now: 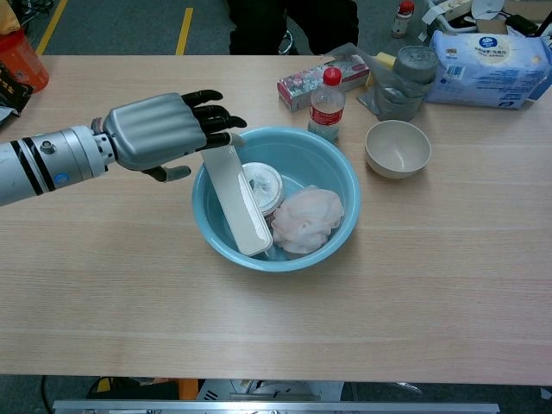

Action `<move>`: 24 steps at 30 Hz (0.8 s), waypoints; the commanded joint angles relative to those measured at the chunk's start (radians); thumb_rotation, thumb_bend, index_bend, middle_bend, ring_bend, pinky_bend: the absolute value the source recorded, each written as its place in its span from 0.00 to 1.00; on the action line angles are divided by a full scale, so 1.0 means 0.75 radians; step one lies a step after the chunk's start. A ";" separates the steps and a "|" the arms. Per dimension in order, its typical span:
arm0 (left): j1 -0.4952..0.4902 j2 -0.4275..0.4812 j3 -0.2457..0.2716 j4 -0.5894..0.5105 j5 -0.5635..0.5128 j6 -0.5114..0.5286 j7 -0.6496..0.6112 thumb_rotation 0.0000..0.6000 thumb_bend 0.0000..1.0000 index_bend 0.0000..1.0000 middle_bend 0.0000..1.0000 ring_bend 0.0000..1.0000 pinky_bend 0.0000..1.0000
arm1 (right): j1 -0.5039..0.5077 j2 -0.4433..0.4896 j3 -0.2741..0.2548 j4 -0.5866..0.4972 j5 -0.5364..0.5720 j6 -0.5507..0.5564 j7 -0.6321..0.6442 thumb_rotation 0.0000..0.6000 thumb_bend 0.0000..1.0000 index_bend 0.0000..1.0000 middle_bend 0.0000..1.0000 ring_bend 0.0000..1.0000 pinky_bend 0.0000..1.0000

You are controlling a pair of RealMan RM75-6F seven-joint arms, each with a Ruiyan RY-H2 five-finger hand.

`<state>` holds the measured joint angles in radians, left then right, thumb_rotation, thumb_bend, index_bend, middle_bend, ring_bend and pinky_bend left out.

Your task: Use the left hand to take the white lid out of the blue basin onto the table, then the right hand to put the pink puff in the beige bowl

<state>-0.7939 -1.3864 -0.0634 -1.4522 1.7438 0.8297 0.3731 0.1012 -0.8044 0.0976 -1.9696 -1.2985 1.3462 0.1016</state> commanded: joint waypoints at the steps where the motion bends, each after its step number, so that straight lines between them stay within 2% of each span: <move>1: -0.013 -0.020 0.002 0.018 -0.020 -0.012 0.033 1.00 0.36 0.14 0.05 0.10 0.04 | 0.000 0.000 0.000 0.004 0.001 -0.002 0.004 1.00 0.37 0.26 0.30 0.09 0.16; 24: -0.061 -0.093 0.052 0.090 -0.091 -0.008 0.075 1.00 0.36 0.18 0.06 0.10 0.04 | -0.014 0.006 -0.001 0.018 0.011 -0.006 0.036 1.00 0.37 0.26 0.30 0.09 0.16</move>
<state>-0.8378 -1.4542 -0.0263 -1.3870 1.6754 0.8226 0.4322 0.0910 -0.7997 0.0968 -1.9568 -1.2905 1.3416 0.1280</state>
